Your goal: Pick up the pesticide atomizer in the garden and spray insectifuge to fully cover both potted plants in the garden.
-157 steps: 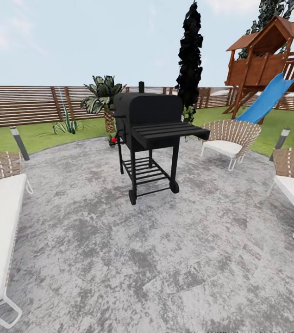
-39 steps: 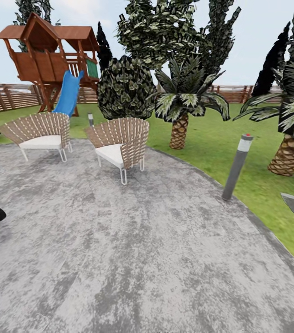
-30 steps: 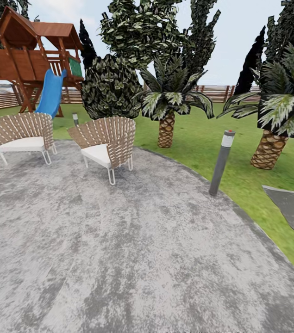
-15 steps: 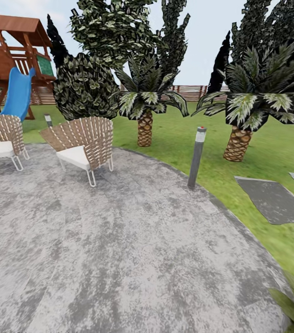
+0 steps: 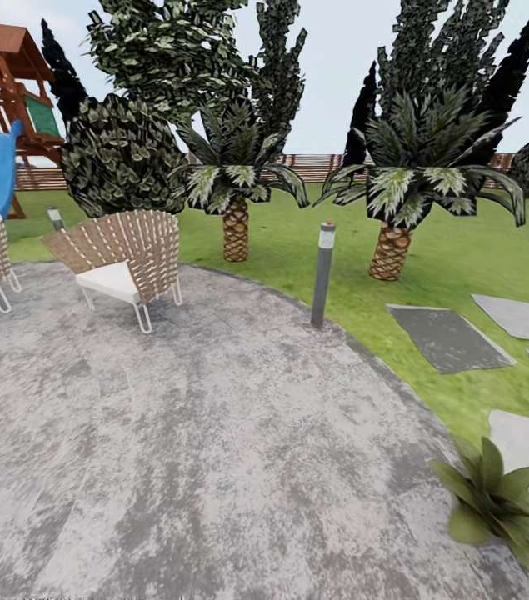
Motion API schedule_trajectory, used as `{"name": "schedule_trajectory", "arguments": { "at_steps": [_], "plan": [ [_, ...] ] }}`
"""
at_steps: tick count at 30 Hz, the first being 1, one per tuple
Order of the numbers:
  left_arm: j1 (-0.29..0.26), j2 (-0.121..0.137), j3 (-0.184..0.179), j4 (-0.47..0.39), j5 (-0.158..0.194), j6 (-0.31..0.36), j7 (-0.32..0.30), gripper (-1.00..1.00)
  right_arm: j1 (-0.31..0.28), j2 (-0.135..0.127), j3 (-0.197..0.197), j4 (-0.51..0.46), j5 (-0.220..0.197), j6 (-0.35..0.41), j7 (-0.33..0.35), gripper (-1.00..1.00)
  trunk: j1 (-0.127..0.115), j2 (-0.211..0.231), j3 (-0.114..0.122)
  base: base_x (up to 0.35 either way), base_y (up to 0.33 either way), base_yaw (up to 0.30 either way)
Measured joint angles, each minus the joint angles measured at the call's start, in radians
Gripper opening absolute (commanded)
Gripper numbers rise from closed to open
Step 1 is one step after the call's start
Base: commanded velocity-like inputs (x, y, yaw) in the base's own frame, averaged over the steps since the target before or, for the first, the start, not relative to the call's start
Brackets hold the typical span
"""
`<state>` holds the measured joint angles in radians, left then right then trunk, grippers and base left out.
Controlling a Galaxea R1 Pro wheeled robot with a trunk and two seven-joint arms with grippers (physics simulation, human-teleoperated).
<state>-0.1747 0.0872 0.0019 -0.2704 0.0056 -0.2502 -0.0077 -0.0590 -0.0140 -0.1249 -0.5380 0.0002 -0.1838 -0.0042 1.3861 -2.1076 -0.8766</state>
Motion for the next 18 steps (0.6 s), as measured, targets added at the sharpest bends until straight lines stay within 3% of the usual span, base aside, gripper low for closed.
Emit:
{"name": "schedule_trajectory", "arguments": {
  "at_steps": [6, 18],
  "plan": [
    [0.0, 0.0, 0.001, 0.0, 0.0, 0.0, 0.001, 1.0, 0.0, 0.0, 0.0, 0.0, 0.0, 0.0, 0.0, 1.0, 0.0, 0.0, 0.0, -0.198, 0.0, -0.299],
    [-0.001, 0.0, 0.002, -0.002, 0.0, 0.0, 0.003, 1.0, 0.0, 0.0, -0.003, 0.013, -0.002, 0.0, 0.0, 1.0, -0.001, 0.0, 0.0, -0.01, 0.0, -0.3]
  ]
}}
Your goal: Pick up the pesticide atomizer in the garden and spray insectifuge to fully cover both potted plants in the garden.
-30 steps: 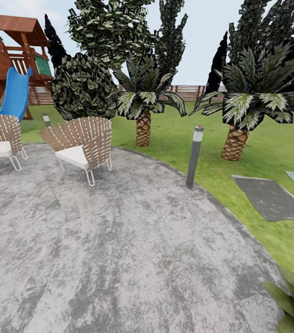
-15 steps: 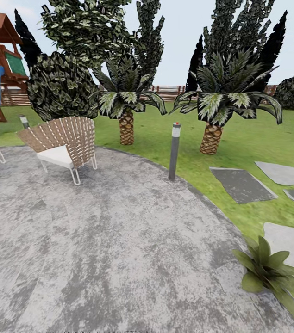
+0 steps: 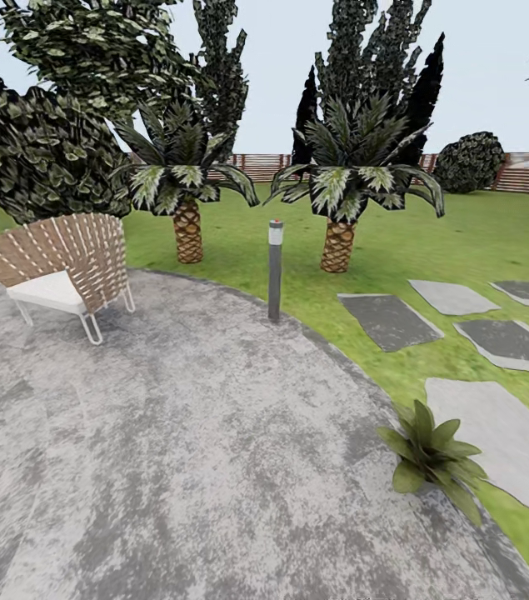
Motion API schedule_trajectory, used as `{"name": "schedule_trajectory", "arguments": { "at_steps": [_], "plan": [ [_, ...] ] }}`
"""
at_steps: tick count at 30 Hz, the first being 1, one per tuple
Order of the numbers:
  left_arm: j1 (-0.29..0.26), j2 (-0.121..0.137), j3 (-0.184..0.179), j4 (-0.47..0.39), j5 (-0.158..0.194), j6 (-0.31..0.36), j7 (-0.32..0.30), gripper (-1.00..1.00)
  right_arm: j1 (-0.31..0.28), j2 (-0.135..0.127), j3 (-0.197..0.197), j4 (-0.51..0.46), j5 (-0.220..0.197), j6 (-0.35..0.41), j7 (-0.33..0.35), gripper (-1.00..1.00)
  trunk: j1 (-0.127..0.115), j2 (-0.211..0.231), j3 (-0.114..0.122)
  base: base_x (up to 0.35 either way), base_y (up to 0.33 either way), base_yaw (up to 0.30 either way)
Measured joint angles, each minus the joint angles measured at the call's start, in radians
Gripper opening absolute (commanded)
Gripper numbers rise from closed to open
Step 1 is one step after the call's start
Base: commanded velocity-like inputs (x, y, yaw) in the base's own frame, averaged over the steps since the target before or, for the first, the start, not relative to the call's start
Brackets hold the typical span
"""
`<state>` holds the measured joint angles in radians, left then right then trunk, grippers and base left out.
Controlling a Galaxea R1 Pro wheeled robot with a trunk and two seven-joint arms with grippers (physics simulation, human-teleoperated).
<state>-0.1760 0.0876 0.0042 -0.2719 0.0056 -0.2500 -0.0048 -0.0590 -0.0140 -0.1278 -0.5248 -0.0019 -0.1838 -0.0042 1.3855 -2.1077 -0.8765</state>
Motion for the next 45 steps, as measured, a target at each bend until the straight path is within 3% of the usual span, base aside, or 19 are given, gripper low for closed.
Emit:
{"name": "schedule_trajectory", "arguments": {
  "at_steps": [7, 25, 35, 41, 45],
  "plan": [
    [0.0, 0.001, 0.026, 0.0, 0.016, 0.0, 0.002, 1.0, 0.0, -0.001, -0.001, 0.0, -0.001, -0.005, 0.0, 1.0, 0.0, 0.0, 0.0, 0.0, 0.0, -0.3],
    [0.0, 0.0, 0.032, 0.001, 0.019, 0.0, 0.002, 1.0, 0.0, -0.002, 0.001, 0.002, 0.001, -0.038, 0.0, 1.0, 0.069, -0.126, -0.056, 0.0, 0.0, -0.3],
    [0.0, 0.0, 0.032, 0.0, 0.019, 0.0, 0.002, 1.0, 0.0, -0.006, -0.004, 0.0, -0.001, -0.041, -0.001, 1.0, 0.069, -0.126, -0.056, 0.0, 0.0, -0.3],
    [0.0, 0.0, 0.032, 0.0, 0.019, 0.0, 0.002, 1.0, 0.0, -0.011, -0.102, 0.0, 0.0, -0.04, 0.0, 1.0, 0.069, -0.126, -0.056, 0.0, 0.0, -0.3],
    [0.0, 0.0, 0.032, 0.0, 0.019, 0.0, 0.002, 1.0, 0.0, -0.01, -0.117, 0.001, 0.003, -0.04, 0.001, 1.0, 0.069, -0.126, -0.056, 0.0, 0.0, -0.3]
  ]
}}
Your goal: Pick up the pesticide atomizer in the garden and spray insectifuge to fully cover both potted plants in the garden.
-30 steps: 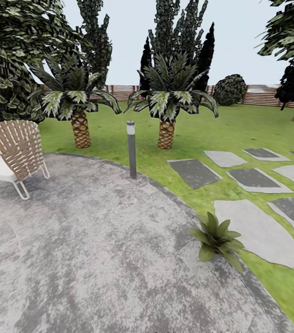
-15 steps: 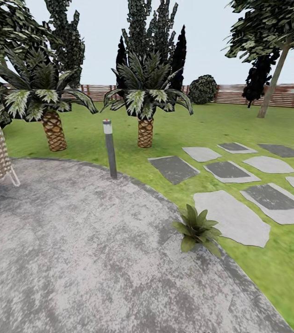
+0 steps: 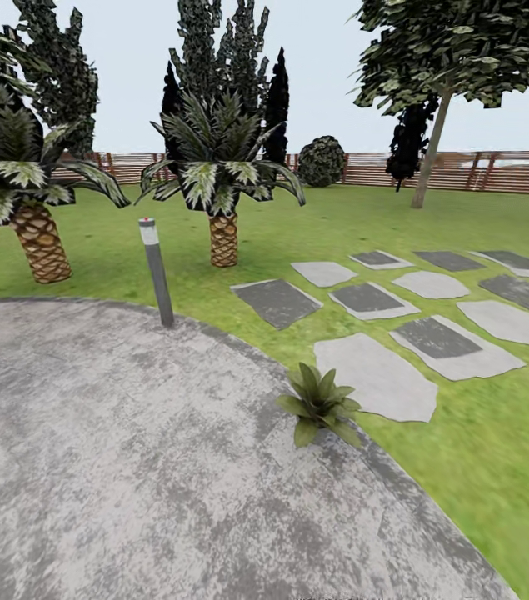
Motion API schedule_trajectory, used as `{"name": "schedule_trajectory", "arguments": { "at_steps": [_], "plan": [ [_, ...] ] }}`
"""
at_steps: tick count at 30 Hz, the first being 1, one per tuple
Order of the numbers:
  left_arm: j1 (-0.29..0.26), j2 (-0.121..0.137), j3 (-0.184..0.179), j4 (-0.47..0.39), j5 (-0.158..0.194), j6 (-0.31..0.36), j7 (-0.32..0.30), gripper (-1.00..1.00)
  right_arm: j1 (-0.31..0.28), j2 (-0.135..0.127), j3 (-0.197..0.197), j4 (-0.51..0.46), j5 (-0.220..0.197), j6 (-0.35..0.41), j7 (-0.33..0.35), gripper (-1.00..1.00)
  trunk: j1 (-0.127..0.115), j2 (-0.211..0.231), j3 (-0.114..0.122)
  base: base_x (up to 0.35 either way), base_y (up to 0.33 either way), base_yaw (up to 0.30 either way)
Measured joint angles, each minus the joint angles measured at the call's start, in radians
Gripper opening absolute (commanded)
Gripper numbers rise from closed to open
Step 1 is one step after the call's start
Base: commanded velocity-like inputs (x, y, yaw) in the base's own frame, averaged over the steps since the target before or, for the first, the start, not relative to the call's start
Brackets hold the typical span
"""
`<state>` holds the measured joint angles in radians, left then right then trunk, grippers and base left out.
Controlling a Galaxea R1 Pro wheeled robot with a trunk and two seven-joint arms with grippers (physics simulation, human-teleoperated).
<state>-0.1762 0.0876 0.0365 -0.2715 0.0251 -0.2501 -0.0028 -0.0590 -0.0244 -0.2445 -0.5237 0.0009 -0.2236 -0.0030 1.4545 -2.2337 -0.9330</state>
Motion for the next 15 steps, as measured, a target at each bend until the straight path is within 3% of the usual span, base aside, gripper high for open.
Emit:
{"name": "schedule_trajectory", "arguments": {
  "at_steps": [15],
  "plan": [
    [0.0, 0.0, 0.0, 0.001, 0.0, 0.0, 0.0, 1.0, 0.0, 0.001, -0.002, 0.001, 0.002, 0.0, 0.003, 1.0, 0.0, 0.0, 0.0, 0.0, 0.0, -0.3]
  ]
}}
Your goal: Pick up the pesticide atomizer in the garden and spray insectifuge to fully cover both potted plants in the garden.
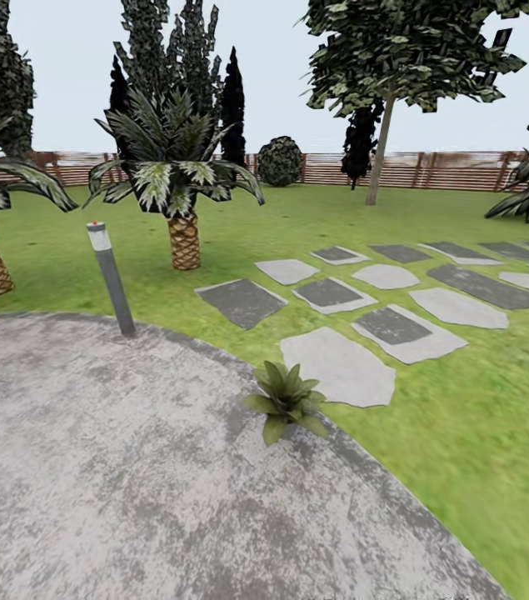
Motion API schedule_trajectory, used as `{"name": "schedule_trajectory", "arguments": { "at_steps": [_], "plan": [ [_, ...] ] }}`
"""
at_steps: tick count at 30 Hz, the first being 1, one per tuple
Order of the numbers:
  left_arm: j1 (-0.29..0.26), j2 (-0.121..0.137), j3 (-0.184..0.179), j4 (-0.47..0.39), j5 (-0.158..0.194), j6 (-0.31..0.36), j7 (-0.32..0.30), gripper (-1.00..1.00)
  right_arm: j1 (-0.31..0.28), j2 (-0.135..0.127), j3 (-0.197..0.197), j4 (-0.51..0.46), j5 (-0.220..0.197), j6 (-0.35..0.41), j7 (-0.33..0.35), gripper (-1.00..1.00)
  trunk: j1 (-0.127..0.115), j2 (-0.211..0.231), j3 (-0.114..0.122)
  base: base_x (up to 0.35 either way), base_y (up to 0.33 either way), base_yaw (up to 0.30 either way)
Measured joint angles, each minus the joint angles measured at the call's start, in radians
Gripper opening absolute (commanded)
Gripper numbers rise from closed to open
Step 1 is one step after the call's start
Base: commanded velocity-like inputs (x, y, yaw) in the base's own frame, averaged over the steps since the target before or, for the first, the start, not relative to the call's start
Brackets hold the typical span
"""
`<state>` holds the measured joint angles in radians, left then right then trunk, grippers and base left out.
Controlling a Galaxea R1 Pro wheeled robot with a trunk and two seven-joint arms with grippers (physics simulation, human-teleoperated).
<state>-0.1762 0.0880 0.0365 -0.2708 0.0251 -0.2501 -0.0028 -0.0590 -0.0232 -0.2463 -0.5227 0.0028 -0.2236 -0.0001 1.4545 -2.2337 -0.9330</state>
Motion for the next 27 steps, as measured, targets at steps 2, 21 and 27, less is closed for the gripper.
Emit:
{"name": "schedule_trajectory", "arguments": {
  "at_steps": [2, 21, 27],
  "plan": [
    [0.0, 0.0, 0.0, 0.0, 0.0, 0.0, 0.0, 1.0, 0.0, 0.0, 0.0, 0.0, 0.0, 0.0, 0.001, 1.0, 0.0, 0.0, 0.0, 0.0, 0.0, -0.3],
    [0.0, 0.0, -0.002, 0.0, 0.0, 0.0, -0.001, 1.0, 0.0, 0.0, 0.0, 0.0, 0.0, 0.0, 0.001, 1.0, 0.0, 0.0, 0.0, 0.016, -0.004, -0.3],
    [0.0, -0.001, -0.002, 0.001, 0.0, 0.0, -0.001, 1.0, 0.0, 0.0, -0.001, 0.0, -0.001, 0.0, 0.002, 1.0, 0.0, 0.0, 0.0, 0.201, -0.149, -0.3]
  ]
}}
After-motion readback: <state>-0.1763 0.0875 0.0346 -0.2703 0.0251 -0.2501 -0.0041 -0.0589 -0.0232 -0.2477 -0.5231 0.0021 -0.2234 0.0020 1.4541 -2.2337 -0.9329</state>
